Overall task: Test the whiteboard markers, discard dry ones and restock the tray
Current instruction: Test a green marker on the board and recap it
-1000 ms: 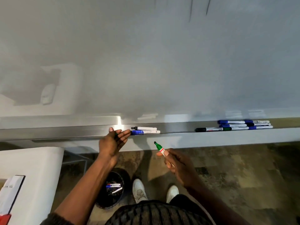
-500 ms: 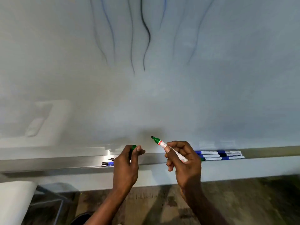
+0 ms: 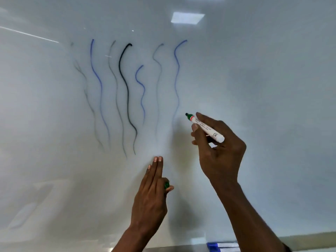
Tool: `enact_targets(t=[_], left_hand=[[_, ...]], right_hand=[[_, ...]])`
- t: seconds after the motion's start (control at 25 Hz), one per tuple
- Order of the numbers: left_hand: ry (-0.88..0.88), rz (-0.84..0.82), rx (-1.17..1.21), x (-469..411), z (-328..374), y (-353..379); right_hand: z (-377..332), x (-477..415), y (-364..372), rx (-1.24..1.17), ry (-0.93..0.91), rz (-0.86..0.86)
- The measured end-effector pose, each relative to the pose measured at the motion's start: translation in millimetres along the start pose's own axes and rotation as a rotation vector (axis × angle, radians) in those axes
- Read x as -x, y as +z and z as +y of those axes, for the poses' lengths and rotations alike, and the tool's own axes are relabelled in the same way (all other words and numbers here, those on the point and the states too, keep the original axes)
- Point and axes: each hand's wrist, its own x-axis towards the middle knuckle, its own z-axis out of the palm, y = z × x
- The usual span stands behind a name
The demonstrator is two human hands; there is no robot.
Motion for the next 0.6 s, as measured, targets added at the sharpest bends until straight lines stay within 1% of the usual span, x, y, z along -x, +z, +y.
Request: enact_targets(t=[0.08,0.2,0.32,0.4,0.48,0.6], left_hand=[[0.034,-0.006,-0.083,-7,-4,4],[0.130,-0.062,-0.172,-7,-17,11],[0.172,-0.046,-0.215,-9,-28,10],[0.186,-0.022,-0.230,-11,-29,8],[0.199,-0.012,-0.228,-12,-29,9],[0.186,-0.016,-0.209,-11,-31,12]], right_hand=[[1,-47,8,0.034,-0.115,0.072],[4,-110,19,0.112,-0.229,0.122],[3,-146,25,0.193,-0.311,0.165],[0,-147,25,0.212,-0.336,0.140],[3,-131,20,0.295,-0.376,0.086],[17,-90,7,0.304,-0.334,0.068]])
